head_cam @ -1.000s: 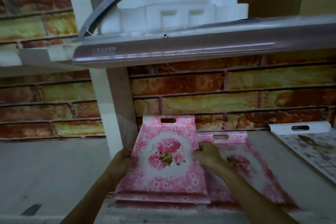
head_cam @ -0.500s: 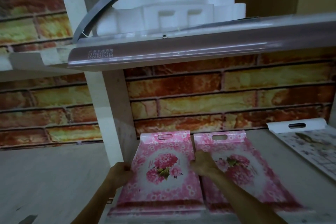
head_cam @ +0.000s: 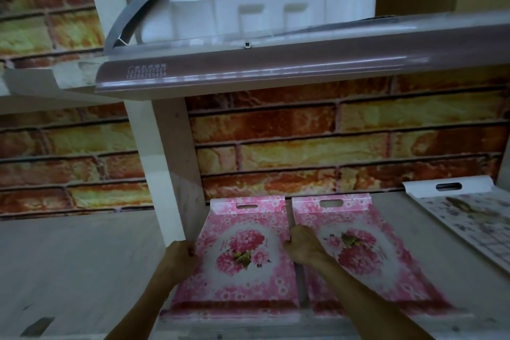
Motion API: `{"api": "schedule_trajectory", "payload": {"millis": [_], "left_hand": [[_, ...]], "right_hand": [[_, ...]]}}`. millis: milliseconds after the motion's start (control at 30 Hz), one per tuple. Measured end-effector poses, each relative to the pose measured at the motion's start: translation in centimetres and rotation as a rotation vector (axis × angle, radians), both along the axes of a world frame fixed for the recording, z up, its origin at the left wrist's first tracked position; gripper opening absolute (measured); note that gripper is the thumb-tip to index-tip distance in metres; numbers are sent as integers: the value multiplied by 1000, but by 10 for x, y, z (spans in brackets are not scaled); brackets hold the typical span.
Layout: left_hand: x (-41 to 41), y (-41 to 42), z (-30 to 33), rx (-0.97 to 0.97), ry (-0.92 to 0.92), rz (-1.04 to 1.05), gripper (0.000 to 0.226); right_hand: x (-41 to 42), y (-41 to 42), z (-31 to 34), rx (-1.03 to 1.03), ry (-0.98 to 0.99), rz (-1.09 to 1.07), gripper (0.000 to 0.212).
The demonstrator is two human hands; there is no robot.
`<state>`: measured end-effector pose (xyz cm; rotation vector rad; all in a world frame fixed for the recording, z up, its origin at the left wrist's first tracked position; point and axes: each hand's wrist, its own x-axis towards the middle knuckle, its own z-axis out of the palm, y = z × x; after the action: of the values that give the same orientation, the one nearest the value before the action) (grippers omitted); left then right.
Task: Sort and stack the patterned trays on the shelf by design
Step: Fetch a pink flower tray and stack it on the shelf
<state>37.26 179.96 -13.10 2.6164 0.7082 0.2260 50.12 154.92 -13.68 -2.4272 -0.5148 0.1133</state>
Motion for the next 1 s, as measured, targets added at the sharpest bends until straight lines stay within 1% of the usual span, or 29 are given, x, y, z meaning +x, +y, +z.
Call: {"api": "schedule_trajectory", "payload": {"millis": [67, 100, 167, 233, 300, 367, 433, 533, 667, 733, 800, 900, 933, 1000], "left_hand": [[1, 0, 0, 31, 26, 3, 19], [2, 0, -1, 59, 40, 4, 21], [4, -5, -2, 153, 51, 17, 34], [9, -18, 0, 197, -27, -15, 39], [16, -39, 5, 122, -143, -108, 33], [23, -62, 9, 30, -229, -213, 22], [34, -82, 10, -12, -248, -305, 18], [50, -111, 4, -62, -267, -398, 19], [62, -144, 0, -180, -231, -507, 20], [68, -156, -1, -182, -213, -513, 20], [74, -164, -2, -123, -219, -465, 19], [78, -168, -3, -60, -217, -458, 22], [81, -169, -4, -32, -212, -484, 23], [84, -169, -4, 5, -206, -523, 25]], "right_hand": [[0, -3, 0, -9, -5, 20, 10], [1, -6, 0, -3, -6, 27, 12], [6, -14, -1, 48, -31, 47, 18], [8, -26, 4, 101, -98, 62, 17], [10, -43, 10, 135, -144, 60, 18], [13, -64, 16, 153, -156, 44, 19], [18, -87, 21, 154, -190, -18, 18], [27, -125, 19, 170, -219, -108, 16], [39, -170, 10, 58, -263, -274, 18], [46, -187, 5, -7, -219, -357, 23], [48, -201, 0, -78, -115, -431, 32], [47, -214, -6, -164, 58, -426, 44], [47, -216, -8, -182, 92, -407, 43], [48, -220, -10, -178, 112, -399, 35]]}}
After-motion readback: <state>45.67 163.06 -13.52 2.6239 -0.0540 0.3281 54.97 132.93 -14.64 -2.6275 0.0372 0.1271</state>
